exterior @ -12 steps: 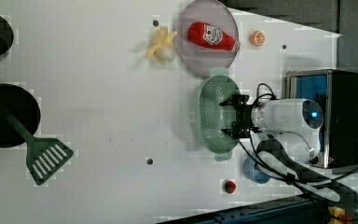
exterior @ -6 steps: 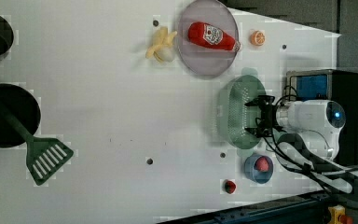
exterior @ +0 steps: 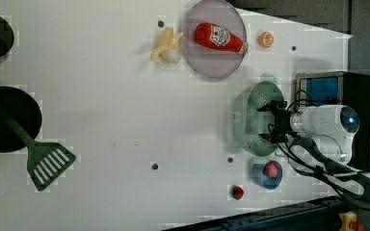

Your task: Drag strainer left to right.

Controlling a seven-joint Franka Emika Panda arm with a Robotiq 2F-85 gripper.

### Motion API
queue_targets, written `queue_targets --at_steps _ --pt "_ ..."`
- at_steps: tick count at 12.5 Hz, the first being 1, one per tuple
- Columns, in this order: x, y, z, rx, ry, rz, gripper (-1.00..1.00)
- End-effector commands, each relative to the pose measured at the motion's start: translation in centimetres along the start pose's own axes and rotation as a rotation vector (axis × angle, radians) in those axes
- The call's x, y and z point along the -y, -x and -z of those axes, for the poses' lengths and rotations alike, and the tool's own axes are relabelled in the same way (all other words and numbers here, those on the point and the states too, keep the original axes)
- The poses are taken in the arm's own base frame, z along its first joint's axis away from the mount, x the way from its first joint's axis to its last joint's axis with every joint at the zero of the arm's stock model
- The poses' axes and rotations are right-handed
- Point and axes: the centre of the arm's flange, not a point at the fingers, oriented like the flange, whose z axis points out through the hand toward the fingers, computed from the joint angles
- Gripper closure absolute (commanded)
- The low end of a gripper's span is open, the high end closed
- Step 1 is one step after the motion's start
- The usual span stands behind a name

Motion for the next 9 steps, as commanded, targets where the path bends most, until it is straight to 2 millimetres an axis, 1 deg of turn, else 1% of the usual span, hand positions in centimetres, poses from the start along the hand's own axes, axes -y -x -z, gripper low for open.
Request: queue_targets --at_steps 1,2,5,7,9 --pt "1.3 2.3 4.2 -0.007 -0.071 0.259 -1.0" --pt "1.8 3.3 6.2 -0.01 -0.102 0.294 -1.0" --pt "2.5 5.3 13.4 -0.046 -0.127 0.337 -1.0" --pt "2.4 5.7 18.5 -0.086 -0.095 0.354 -1.0" --pt "1.8 5.6 23.3 -0.103 -0.044 0.395 -1.0"
